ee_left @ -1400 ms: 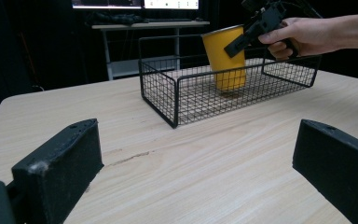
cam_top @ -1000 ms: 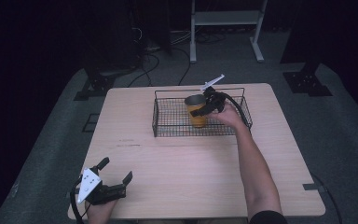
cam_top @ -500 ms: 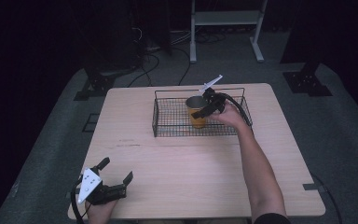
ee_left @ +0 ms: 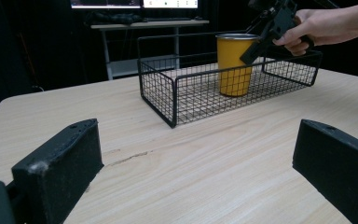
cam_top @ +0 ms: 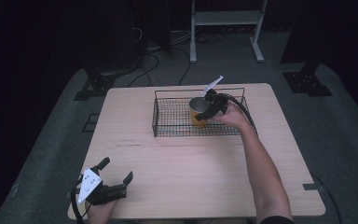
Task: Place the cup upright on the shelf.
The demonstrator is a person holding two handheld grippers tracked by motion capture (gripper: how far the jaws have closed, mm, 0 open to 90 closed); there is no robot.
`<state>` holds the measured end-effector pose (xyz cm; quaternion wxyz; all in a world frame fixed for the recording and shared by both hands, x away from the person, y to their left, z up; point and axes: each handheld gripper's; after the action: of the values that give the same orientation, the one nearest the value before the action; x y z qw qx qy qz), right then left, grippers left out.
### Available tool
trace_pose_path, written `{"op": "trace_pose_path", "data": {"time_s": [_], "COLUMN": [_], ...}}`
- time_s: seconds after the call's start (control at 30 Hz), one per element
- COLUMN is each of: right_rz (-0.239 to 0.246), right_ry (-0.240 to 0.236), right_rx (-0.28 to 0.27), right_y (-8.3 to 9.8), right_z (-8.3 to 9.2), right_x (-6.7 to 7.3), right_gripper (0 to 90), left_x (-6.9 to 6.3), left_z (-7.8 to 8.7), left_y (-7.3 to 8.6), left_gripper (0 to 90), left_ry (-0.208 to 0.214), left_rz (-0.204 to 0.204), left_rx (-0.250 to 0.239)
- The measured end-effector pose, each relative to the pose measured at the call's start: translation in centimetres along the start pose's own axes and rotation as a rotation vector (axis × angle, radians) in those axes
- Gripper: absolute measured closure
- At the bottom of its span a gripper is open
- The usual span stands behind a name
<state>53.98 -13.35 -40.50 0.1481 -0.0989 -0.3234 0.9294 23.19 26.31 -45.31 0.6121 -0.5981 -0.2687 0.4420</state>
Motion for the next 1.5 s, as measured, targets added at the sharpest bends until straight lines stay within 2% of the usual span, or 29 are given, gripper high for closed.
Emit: {"op": "trace_pose_path", "data": {"time_s": [0.23,0.9,1.4,1.5], "right_rz": [0.022,0.03,0.03,0.018], "right_ry": [0.002,0.016,0.015,0.025], "right_rx": [0.027,0.066,0.067,0.049], "right_y": [0.3,0.7,1.3,1.7], "right_z": [0.5,0.9,2.2,2.7], "right_x": [0.1,0.3,0.4,0.4], "right_gripper": [14.5,14.2,13.7,13.7], "left_x": [0.0,-0.1,-0.1,-0.2], "left_z": [0.0,0.1,0.1,0.1], "left_y": [0.0,-0.1,-0.1,-0.1], "left_gripper": [0.2,0.2,0.2,0.2], "left_ry": [0.0,-0.004,-0.004,-0.004], "left_rz": [-0.002,-0.004,-0.008,-0.01], "left_rx": [-0.001,-0.008,-0.009,-0.011]}}
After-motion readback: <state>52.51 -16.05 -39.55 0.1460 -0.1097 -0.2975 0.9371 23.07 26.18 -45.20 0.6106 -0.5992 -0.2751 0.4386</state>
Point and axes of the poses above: each handheld gripper's, and its own axes: z roughly backward along the jaws, y roughly out of its underside, x roughly to its left, and after that the axes turned 14 degrees about z, right-handed
